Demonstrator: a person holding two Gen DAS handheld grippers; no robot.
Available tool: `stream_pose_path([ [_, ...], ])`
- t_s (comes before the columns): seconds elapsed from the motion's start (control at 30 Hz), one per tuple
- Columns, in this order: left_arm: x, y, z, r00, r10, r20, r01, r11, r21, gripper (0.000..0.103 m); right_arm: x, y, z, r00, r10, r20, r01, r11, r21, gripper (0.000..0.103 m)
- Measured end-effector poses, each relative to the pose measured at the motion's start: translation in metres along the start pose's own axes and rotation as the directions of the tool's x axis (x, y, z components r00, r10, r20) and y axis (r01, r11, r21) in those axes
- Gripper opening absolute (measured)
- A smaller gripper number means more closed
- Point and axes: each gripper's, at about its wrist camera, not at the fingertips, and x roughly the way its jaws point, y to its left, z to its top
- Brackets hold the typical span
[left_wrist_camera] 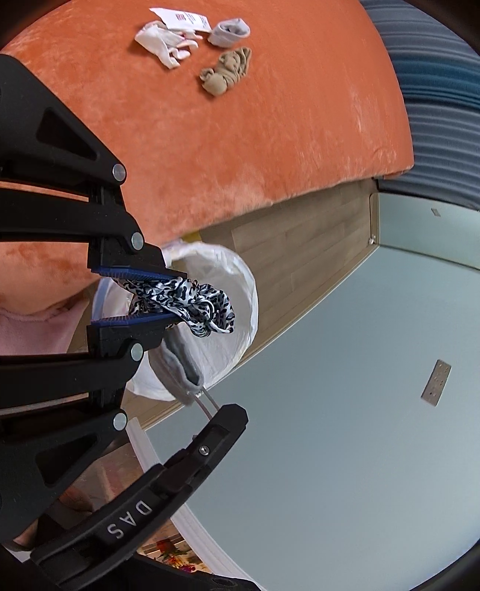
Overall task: Collect trash
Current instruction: 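Carry the leopard scrunchie and grey pouch over the trash bin with both tools, then open both tools to drop the scrunchie and pouch into the bin, then move both open tools back toward the remaining clutter on the bed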
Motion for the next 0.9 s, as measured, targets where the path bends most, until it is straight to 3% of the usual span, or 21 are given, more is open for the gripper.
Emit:
stream_pose_path([
  [0.33,0.033,-0.030,0.013,0.999,-0.024,-0.031,0.025,0.999,0.030,0.017,0.005,-0.026,0.000,0.999,-0.033,-0.003,0.033,0.999,0.038,0.005],
  [0.5,0.040,-0.031,0.017,1.000,-0.005,-0.024,0.006,1.000,0.007,0.043,0.006,-0.031,0.000,0.999,-0.046,0.001,0.045,0.997,0.066,0.013],
  [0.9,0.035,-0.019,0.015,1.000,0.016,-0.024,-0.016,1.000,-0.010,0.045,0.013,-0.031,-0.008,0.998,-0.052,-0.032,0.054,0.996,0.075,0.016],
])
